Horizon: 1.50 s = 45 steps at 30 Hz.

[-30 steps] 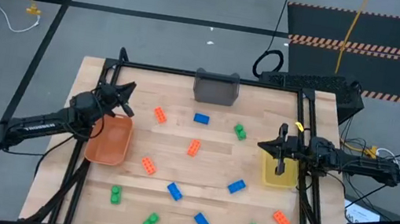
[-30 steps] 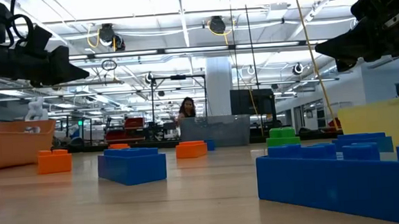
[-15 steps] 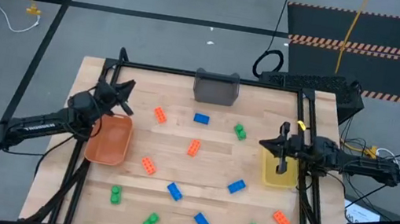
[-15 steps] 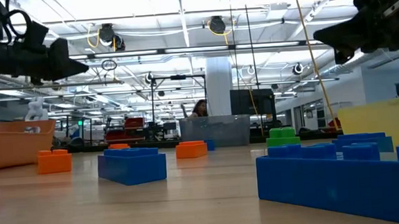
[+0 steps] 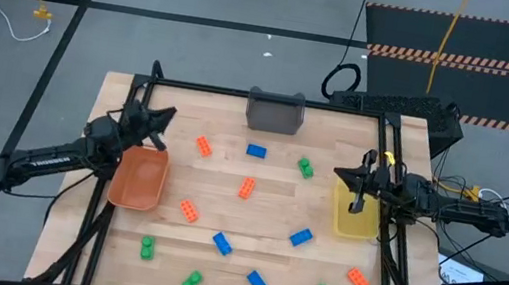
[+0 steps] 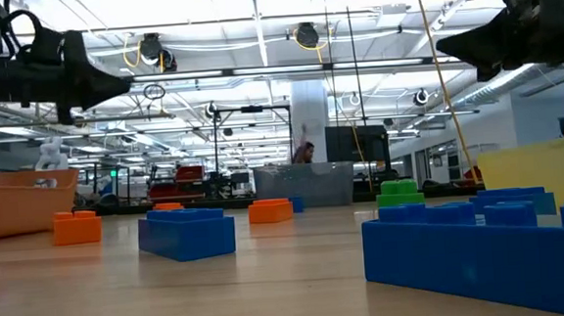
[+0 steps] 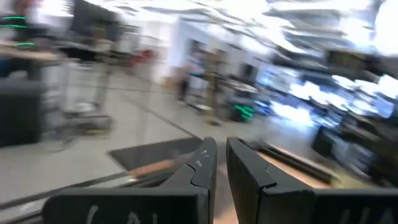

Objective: Sort & place blocks by color
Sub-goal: Put the orange game piece into the yellow bin

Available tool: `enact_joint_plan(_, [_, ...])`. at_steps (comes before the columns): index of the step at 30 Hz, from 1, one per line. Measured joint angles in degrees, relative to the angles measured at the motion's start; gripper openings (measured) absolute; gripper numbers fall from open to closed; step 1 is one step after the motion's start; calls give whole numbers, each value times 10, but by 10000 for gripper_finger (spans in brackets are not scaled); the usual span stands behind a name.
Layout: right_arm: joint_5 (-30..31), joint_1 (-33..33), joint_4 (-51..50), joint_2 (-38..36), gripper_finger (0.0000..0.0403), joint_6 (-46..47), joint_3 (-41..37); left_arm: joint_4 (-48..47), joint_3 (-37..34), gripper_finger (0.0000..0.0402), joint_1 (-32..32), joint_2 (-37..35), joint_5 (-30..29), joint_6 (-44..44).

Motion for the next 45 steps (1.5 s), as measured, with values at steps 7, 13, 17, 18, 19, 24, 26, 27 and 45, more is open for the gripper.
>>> enact_joint_plan(7, [122, 0, 0, 0, 25, -28, 0, -31, 17, 37, -20, 0, 138, 55])
enact_joint_plan(13, [167, 0, 34, 0, 56, -69, 0, -49, 17, 39, -24, 16, 129, 81])
enact_joint_plan(17, [169, 0, 86, 0, 68, -100, 0, -76, 50, 77, -34, 79, 125, 124])
enact_joint_plan(18, [169, 0, 91, 0, 72, -101, 0, -91, 66, 93, -38, 107, 118, 130])
enact_joint_plan(19, [172, 0, 94, 0, 75, -102, 0, -103, 82, 110, -41, 135, 104, 131])
enact_joint_plan(24, [175, 0, 89, 0, 106, -102, 0, -180, 196, 196, -58, 316, 48, 144])
enact_joint_plan(26, [176, -1, 91, 0, 121, -102, 0, -230, 246, 224, -60, 397, 37, 157])
enact_joint_plan(27, [176, -1, 93, 0, 129, -103, 0, -256, 272, 235, -62, 440, 33, 164])
enact_joint_plan(45, [190, 0, 82, 0, 190, -78, 0, -656, 612, 247, -69, 834, -33, 354])
